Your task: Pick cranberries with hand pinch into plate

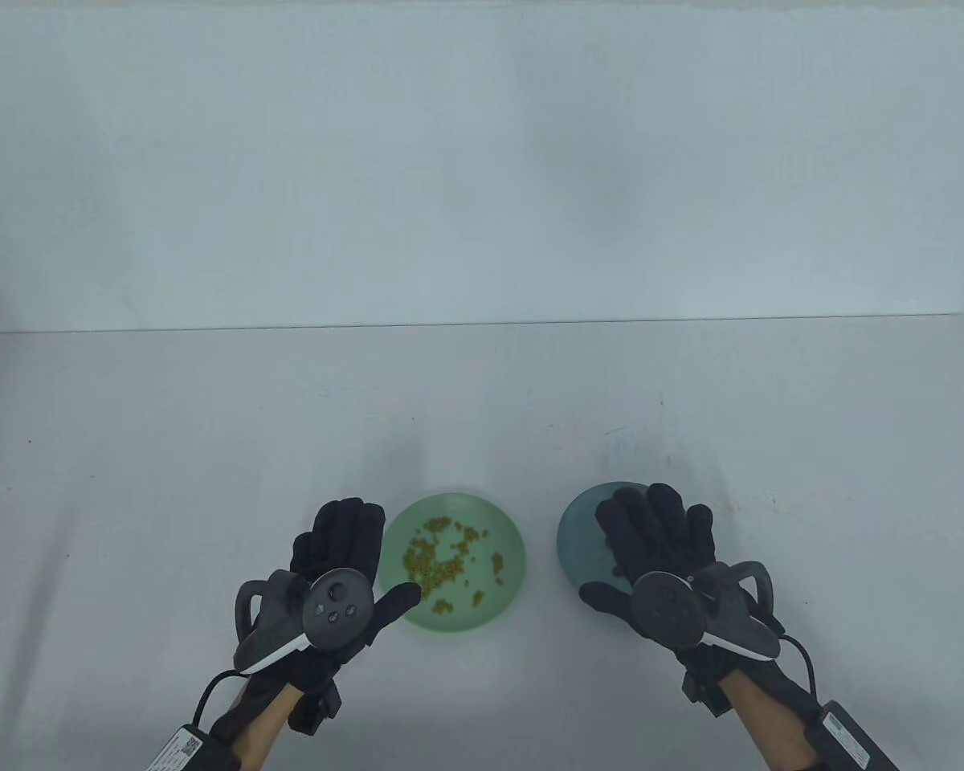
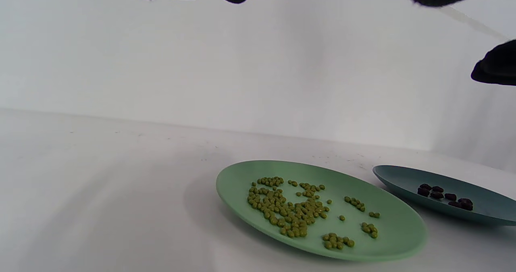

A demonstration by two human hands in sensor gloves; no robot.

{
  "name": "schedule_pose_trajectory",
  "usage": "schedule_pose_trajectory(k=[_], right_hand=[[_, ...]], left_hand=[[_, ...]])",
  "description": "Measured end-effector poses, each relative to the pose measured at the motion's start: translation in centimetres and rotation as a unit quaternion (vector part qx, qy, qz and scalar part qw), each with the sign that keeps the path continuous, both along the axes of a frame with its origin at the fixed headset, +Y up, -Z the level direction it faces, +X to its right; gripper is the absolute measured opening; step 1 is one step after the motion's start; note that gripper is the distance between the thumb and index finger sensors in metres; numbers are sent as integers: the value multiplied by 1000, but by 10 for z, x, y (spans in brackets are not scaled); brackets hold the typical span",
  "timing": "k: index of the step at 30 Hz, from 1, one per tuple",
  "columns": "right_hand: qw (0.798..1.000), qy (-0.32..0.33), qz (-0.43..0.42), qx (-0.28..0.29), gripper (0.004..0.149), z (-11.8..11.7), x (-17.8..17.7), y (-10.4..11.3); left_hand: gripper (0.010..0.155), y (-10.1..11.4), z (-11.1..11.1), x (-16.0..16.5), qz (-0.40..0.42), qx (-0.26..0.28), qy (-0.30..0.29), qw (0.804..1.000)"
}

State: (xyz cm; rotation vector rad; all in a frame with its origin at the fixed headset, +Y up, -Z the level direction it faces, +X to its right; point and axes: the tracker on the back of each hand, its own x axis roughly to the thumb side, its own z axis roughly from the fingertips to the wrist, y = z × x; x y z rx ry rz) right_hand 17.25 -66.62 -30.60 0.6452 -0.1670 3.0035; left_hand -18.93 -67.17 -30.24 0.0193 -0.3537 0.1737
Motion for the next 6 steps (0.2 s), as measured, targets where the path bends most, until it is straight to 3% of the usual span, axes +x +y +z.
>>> schedule_pose_trajectory(k=[6], right_hand=[[1000,1,-3,2,91,0,0,0]], left_hand=[[93,-2,-3,-4,3,-3,9,1000]])
